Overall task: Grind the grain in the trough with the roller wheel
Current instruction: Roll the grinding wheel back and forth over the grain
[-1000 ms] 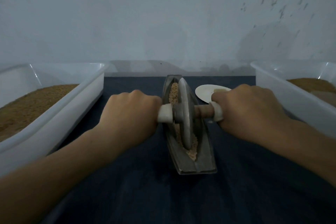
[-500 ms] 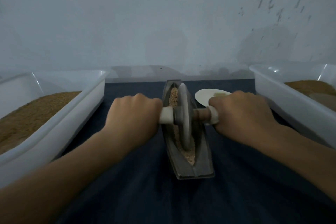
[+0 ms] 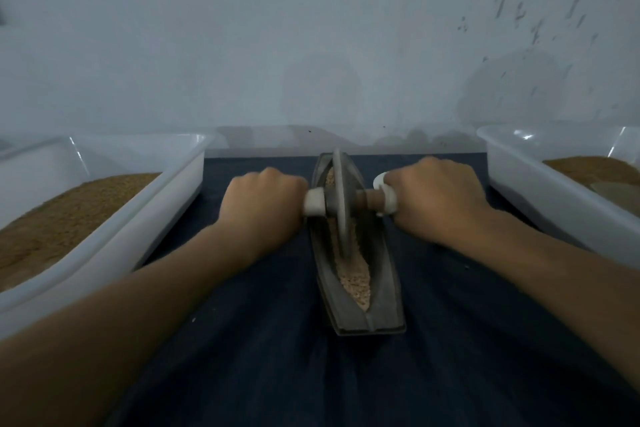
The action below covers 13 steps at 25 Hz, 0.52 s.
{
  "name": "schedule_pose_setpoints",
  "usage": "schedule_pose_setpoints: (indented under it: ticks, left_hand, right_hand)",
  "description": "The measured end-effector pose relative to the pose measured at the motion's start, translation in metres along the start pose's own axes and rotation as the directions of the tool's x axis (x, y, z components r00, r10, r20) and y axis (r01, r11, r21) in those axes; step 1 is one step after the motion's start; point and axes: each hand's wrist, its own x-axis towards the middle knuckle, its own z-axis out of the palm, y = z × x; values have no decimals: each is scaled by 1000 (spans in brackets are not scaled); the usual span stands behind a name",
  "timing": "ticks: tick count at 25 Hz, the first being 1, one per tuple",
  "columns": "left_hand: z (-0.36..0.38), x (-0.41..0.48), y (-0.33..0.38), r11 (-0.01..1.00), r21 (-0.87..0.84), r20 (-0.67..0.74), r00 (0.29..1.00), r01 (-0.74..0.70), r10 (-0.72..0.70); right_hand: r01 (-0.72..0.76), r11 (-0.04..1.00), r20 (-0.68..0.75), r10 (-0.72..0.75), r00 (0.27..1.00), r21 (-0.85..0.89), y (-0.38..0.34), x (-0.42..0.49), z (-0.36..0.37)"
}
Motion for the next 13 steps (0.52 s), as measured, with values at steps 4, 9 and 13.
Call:
schedule_pose_setpoints:
  ticks: [4, 9, 13]
  left_hand:
    - [-14, -25, -3, 995, 1, -105, 990, -96, 96]
    - [6, 39, 5, 995, 88, 92, 994, 56, -64]
    - [-5, 37, 3, 995, 92, 129, 992, -28, 16]
  right_hand:
    - [65, 998, -208, -69, 976, -27, 3, -27, -10]
    - [-136, 979, 105, 121, 987, 149, -4, 34, 18]
    - [-131, 985, 84, 122, 989, 111, 0, 15, 17]
